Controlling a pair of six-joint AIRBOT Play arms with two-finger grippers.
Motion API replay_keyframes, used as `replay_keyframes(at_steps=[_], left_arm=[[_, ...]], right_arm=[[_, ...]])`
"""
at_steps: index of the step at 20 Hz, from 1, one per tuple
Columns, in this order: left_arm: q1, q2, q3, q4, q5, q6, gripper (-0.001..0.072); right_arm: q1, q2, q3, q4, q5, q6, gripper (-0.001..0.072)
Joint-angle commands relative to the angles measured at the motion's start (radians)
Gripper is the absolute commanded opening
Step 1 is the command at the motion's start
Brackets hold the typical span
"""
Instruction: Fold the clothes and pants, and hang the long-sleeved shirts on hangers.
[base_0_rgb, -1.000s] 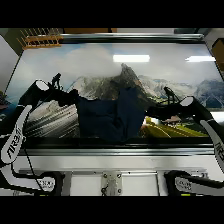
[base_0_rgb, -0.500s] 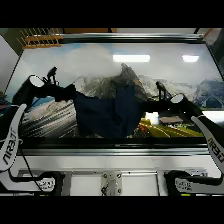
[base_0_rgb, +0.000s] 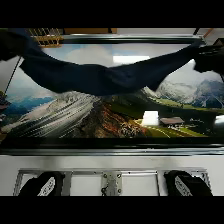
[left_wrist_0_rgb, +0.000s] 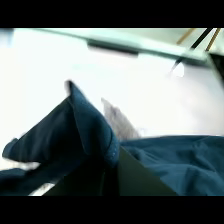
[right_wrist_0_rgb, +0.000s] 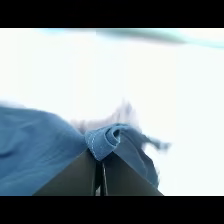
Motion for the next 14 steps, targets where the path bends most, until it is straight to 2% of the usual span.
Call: replay_keyframes(at_steps=[1,5,8,11,14], left_arm=[[0.005,0.180,0.038,0.003,-0.012,-0.005,0.0008],[0.005,0.282,0.038,0.003,-0.039,-0.071,0.0008],[0.005,0.271,0.025,0.002,-0.147,-0.146,0.0008],[0.005,0.183,-0.090,0.003,-0.178,-0.148,0.0008],[-0.002,-0.005,-0.235,0.000,-0.084,-0.139,0.0008]], right_arm=[[-0.023,0.180,0.038,-0.135,0.011,0.129,0.0010],[-0.023,0.262,0.038,-0.371,0.110,0.332,0.0010],[-0.023,0.258,0.038,-0.381,0.261,0.409,0.0009],[-0.020,0.157,0.037,-0.372,0.363,0.480,0.0009],[-0.006,-0.055,0.037,-0.352,0.396,0.494,0.0009]])
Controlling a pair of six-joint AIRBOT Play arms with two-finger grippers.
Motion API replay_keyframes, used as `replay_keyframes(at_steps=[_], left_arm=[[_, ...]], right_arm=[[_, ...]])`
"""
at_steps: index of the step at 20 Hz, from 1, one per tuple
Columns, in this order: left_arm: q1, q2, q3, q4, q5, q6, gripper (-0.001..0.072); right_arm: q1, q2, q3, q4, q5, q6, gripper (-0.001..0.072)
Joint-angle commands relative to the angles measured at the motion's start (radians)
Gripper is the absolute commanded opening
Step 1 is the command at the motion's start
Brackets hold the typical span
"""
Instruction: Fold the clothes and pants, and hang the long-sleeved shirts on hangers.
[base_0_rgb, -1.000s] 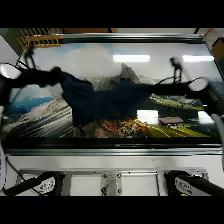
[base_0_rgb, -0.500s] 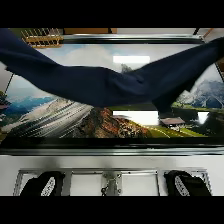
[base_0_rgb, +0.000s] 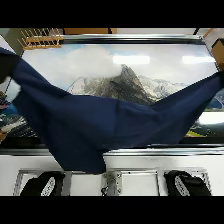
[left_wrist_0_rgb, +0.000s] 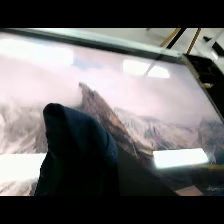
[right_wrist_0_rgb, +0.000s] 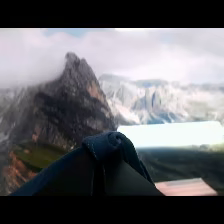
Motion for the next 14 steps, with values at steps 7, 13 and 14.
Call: replay_keyframes(at_steps=[7,13,14], left_arm=[[-0.106,-0.765,0.087,-0.005,0.234,0.087,0.0009],[-0.016,-0.932,0.323,0.019,0.091,0.074,0.0612],[0.009,-0.916,0.315,0.066,0.048,0.075,0.0612]], right_arm=[[0.099,-0.693,0.054,0.005,-0.376,0.020,0.0014],[0.056,-0.720,0.099,0.050,-0.509,-0.030,0.0653],[0.041,-0.693,0.099,0.051,-0.465,-0.059,0.0653]])
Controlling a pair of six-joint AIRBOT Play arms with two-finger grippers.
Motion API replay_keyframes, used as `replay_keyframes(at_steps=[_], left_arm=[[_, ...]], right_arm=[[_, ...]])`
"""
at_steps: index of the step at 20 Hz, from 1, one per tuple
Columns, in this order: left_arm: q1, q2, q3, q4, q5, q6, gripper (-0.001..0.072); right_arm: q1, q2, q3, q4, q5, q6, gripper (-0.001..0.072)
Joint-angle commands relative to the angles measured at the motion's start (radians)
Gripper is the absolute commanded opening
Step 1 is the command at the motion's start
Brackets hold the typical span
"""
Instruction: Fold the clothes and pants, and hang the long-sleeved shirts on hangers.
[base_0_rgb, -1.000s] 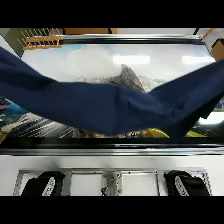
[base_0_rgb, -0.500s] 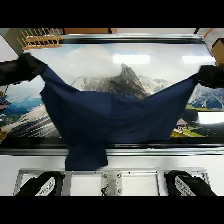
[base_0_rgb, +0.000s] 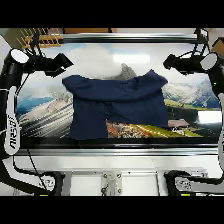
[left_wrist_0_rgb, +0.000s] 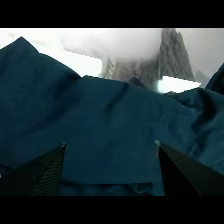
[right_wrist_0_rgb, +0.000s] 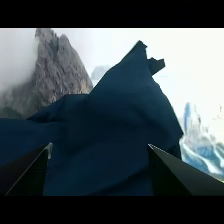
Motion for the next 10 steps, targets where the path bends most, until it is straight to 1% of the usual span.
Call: replay_keyframes(at_steps=[1,2,3,4,5,7,10], left_arm=[[0.075,-0.008,0.020,0.124,-0.132,0.014,0.0612],[0.093,0.021,-0.039,0.180,-0.153,0.014,0.0611],[0.109,0.048,-0.120,0.205,-0.158,0.016,0.0612],[0.124,0.065,-0.200,0.188,-0.153,0.026,0.0612],[0.134,0.074,-0.285,0.161,-0.137,0.050,0.0612],[0.129,0.058,-0.415,0.084,-0.098,0.126,0.0611],[0.104,-0.023,-0.510,-0.070,-0.060,0.230,0.0611]], right_arm=[[-0.038,0.045,0.006,0.012,0.053,-0.084,0.0653],[-0.043,0.083,-0.011,0.013,0.123,-0.125,0.0653],[-0.042,0.127,-0.048,0.014,0.176,-0.167,0.0653],[-0.038,0.170,-0.095,0.021,0.212,-0.184,0.0653],[-0.032,0.218,-0.158,0.032,0.229,-0.186,0.0653],[-0.017,0.308,-0.291,0.068,0.227,-0.188,0.0653],[0.004,0.405,-0.446,0.111,0.227,-0.188,0.0653]])
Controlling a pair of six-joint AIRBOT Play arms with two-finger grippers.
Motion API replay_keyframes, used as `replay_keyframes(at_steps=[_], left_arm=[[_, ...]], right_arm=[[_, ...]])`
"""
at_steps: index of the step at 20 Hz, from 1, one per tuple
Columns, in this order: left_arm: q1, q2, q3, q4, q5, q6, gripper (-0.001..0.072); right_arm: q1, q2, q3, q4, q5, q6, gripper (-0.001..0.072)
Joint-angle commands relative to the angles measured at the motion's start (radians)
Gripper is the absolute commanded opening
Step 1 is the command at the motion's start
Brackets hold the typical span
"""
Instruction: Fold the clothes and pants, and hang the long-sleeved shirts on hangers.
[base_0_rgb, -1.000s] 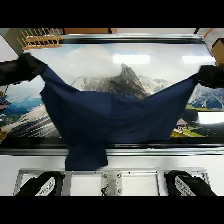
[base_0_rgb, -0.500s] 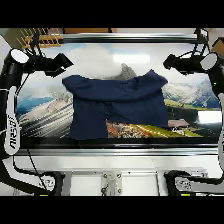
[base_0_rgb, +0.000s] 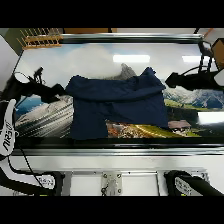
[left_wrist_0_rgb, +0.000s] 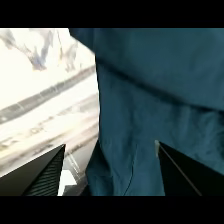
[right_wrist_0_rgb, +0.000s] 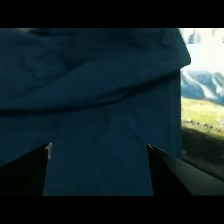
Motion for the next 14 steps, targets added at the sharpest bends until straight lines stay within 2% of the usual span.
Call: replay_keyframes(at_steps=[1,9,10,11,13,14], left_arm=[[-0.023,-0.074,-0.118,-0.143,0.039,0.113,0.0611],[-0.130,-0.130,-0.117,-0.147,0.127,0.113,0.0609],[-0.137,-0.129,-0.117,-0.148,0.124,0.107,0.0376],[-0.136,-0.122,-0.117,-0.148,0.105,0.111,-0.0001],[-0.132,-0.078,-0.119,-0.109,0.075,0.115,0.0008],[-0.134,-0.038,-0.131,-0.062,0.067,0.114,0.0008]], right_arm=[[0.020,0.117,-0.174,0.054,0.026,-0.018,0.0653],[0.021,0.159,-0.226,0.079,0.034,-0.018,0.0654],[0.019,0.159,-0.230,0.076,0.036,-0.018,0.0654],[0.011,0.159,-0.233,0.070,0.053,-0.018,0.0654],[-0.038,0.160,-0.264,0.047,0.129,0.005,0.0654],[-0.072,0.160,-0.300,0.021,0.165,0.053,0.0654]])
